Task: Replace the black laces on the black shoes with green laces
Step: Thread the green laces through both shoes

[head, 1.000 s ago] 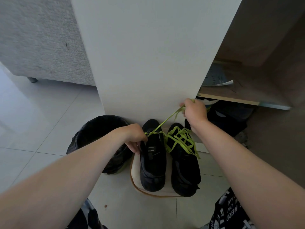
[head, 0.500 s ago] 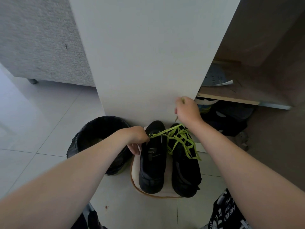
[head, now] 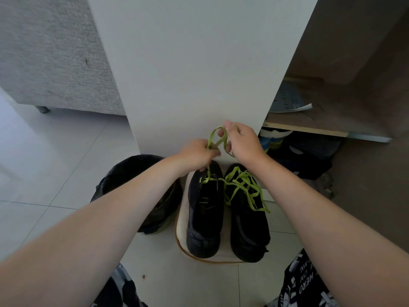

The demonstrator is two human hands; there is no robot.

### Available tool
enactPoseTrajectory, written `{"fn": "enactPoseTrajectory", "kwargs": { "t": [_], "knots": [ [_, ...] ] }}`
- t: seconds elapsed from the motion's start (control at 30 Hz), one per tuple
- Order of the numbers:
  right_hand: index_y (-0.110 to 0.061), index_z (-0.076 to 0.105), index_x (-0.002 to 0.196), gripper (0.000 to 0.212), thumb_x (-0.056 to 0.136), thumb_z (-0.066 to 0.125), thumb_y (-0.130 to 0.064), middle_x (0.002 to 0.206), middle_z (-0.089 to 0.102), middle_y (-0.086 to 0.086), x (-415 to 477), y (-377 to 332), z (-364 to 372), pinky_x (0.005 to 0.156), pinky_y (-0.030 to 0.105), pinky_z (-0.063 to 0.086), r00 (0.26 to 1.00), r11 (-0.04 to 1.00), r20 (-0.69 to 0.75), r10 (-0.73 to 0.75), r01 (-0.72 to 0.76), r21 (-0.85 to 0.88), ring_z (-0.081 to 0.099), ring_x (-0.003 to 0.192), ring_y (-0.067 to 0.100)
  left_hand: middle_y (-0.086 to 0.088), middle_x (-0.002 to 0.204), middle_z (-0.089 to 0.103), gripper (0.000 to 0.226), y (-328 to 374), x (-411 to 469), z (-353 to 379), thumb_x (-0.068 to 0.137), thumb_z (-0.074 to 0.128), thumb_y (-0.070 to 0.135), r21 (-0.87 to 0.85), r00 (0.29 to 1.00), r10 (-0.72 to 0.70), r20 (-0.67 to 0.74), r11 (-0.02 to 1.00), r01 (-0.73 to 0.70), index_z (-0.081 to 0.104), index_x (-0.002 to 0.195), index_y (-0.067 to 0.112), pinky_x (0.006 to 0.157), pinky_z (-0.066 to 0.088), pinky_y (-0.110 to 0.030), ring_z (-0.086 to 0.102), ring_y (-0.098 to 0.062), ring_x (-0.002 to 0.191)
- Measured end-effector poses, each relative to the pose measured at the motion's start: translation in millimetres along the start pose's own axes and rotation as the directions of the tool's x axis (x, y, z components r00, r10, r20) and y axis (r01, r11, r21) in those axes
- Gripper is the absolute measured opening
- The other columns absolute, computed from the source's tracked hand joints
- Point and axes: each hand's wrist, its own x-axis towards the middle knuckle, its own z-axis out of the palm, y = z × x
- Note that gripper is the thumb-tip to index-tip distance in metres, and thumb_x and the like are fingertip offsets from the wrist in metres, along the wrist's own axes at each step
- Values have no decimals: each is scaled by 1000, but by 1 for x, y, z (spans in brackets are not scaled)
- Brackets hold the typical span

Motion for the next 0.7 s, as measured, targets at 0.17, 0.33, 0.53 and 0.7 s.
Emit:
{"fn": "enactPoseTrajectory", "kwargs": {
  "t": [0.17,0.33,0.53,0.7],
  "knots": [
    [-1,62,79,49,107,40,-35,80,65,16,3,14,-3,72,39,48,999,969,0,48,-47,-244,62,79,36,-4,57,53,32,-15,13,-28,94,37,7,-183,935,-190,-300,973,138,66,107,13,45,31,-22,43,-19,39],
    [-9,68,98,24,101,54,-28,94,65,3,7,29,-6,68,32,41,990,917,24,140,-121,-381,59,86,22,-6,70,56,25,-34,16,-47,99,32,10,-400,821,-448,-353,866,300,52,113,9,41,32,-21,48,-20,46],
    [-8,70,85,24,88,68,-32,85,64,9,3,34,-7,68,35,49,943,797,186,274,-115,-592,64,84,29,-16,87,58,23,-52,16,-55,100,23,10,-604,771,-572,-281,729,321,41,113,7,44,56,-33,62,-33,64],
    [-14,70,101,48,73,80,-51,102,67,7,-4,43,-3,80,35,57,785,483,311,536,18,-876,64,100,27,-20,126,56,40,-64,14,-59,92,58,16,245,812,-372,-449,823,512,47,128,3,85,51,-36,62,-36,111]
  ]
}}
